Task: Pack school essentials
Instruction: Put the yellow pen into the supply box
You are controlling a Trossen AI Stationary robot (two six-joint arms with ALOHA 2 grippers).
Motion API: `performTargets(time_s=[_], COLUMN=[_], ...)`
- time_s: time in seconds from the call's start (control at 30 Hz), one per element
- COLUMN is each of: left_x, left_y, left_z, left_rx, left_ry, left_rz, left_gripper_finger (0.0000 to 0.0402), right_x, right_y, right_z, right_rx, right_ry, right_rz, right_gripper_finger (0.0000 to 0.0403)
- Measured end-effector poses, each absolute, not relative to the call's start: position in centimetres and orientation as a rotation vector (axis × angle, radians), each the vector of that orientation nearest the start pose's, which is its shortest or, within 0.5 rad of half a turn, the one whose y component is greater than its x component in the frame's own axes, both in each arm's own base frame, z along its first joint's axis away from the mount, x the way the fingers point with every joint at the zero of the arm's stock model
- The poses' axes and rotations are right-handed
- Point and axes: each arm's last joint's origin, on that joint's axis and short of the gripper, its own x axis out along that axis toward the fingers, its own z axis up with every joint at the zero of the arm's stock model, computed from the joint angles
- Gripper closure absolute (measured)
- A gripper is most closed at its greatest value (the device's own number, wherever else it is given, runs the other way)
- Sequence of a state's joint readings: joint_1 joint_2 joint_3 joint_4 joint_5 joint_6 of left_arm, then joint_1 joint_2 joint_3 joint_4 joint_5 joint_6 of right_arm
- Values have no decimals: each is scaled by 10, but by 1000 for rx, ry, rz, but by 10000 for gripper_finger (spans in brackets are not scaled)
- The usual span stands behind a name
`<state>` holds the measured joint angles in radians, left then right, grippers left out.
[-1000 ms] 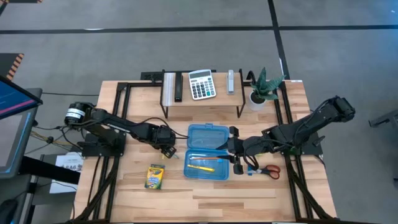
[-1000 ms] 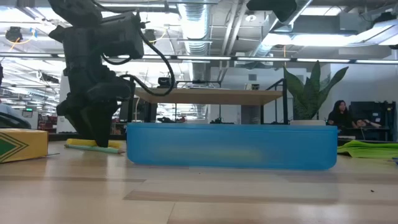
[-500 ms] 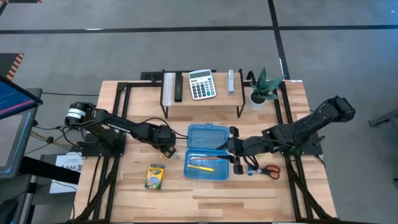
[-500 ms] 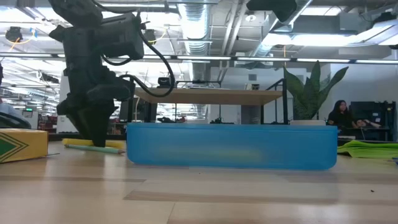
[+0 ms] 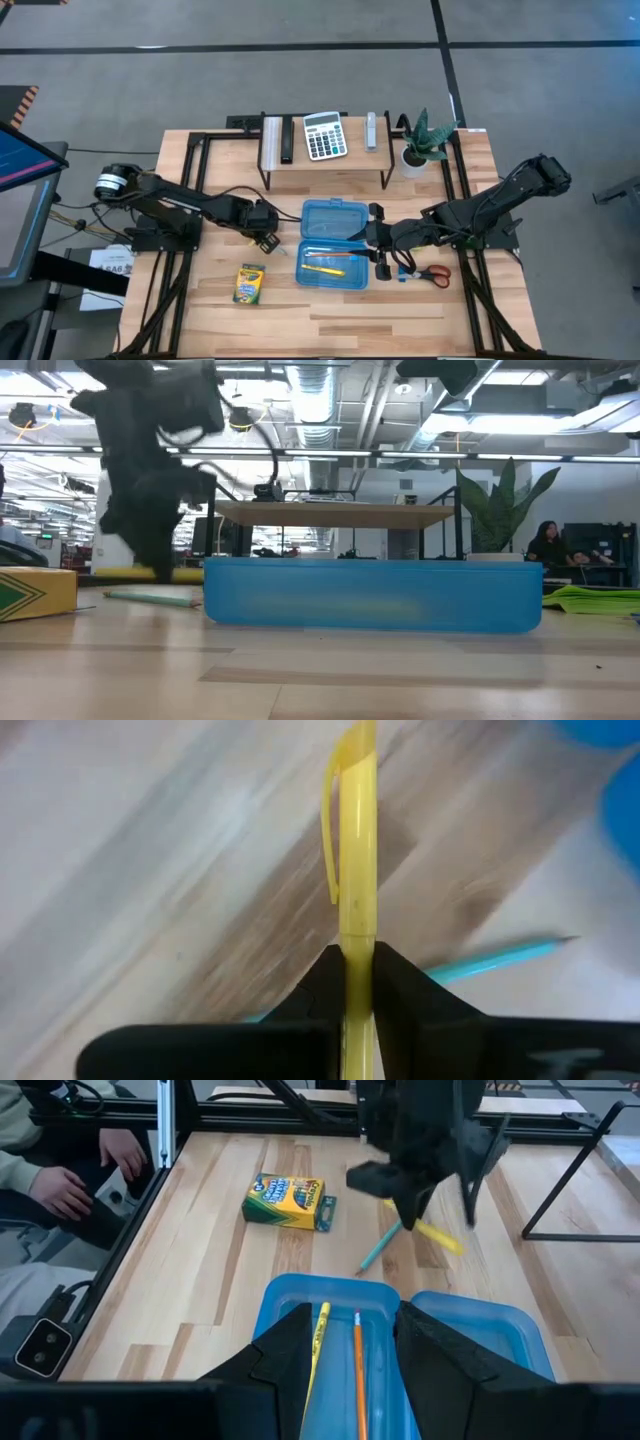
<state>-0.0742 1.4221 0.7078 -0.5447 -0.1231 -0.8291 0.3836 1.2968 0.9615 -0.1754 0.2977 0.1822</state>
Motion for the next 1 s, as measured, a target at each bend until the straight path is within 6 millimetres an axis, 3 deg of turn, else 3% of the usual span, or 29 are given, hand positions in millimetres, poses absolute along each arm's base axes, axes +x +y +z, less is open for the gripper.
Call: performTargets(time_s=[0.17, 0.37, 0.47, 0.63, 0.83, 1.0], left_x=[233, 250, 259, 281, 322, 349], left_y=[-22, -49, -63, -78, -90, -96], left_z=[181, 203, 203, 205, 204, 194], left_rx=[-519, -374, -316, -219, -119, -21], left_ry=[1017, 777, 708, 734, 805, 897], left_rz=[419, 123, 3, -36, -95, -119], left_gripper_finger=[397, 399, 399, 399, 399, 387], right_x=[266, 265, 265, 265, 265, 265], right_y=[98, 97, 97, 97, 97, 97], right_z=[287, 287, 287, 287, 286, 285], right_rx=[3, -6, -6, -6, -7, -10], right_ry=[486, 489, 488, 488, 490, 504], right_rz=[41, 26, 26, 25, 23, 21], right_gripper_finger=[240, 240, 240, 240, 240, 240])
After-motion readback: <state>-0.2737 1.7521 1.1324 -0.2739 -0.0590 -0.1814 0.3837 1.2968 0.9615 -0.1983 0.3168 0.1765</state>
